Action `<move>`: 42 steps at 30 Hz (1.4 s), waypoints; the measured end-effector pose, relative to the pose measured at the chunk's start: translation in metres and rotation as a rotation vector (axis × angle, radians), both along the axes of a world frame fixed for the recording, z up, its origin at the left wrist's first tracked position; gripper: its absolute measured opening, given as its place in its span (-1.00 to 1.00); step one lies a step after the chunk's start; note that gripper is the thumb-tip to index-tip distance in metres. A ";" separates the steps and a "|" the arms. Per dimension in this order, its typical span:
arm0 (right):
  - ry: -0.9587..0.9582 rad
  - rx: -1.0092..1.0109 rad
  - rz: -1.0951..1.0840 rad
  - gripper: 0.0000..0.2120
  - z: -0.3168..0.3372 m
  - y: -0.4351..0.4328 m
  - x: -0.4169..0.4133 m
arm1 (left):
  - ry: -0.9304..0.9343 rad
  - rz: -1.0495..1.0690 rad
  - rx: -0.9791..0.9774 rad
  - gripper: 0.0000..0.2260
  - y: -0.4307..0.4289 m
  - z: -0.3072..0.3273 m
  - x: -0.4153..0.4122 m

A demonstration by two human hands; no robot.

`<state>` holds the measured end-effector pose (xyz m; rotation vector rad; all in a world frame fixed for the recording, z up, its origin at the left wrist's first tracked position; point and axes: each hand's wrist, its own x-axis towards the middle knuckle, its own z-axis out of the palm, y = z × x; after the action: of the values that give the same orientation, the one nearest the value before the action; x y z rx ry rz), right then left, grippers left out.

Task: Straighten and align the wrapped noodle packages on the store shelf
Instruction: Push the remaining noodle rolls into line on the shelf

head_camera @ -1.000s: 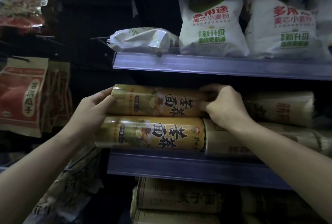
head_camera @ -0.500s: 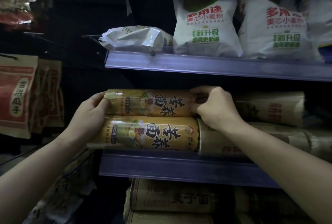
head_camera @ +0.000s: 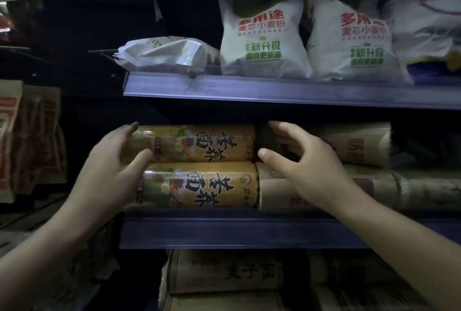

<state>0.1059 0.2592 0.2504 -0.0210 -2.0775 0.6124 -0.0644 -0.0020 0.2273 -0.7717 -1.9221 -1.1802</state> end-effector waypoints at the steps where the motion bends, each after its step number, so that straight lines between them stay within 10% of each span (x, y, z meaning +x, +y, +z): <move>1: 0.021 0.008 -0.013 -0.39 -0.004 0.006 0.013 | 0.062 -0.025 -0.010 -0.50 0.004 -0.002 0.010; 12: 0.157 0.010 -0.218 -0.56 -0.030 0.080 0.119 | 0.172 -0.494 -0.145 -0.52 0.113 0.009 0.100; 19: 0.106 -0.039 -0.270 -0.34 -0.018 0.124 0.117 | 0.136 -0.407 -0.311 -0.13 0.191 0.034 0.093; 42: 0.058 -0.085 -0.327 -0.46 -0.003 0.171 0.085 | 0.043 -0.343 -0.425 -0.36 0.246 0.067 0.043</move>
<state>0.1905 0.4307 0.2475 -0.3803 -1.9347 0.4924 -0.0210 0.2435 0.2941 -1.3850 -2.0874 -0.9400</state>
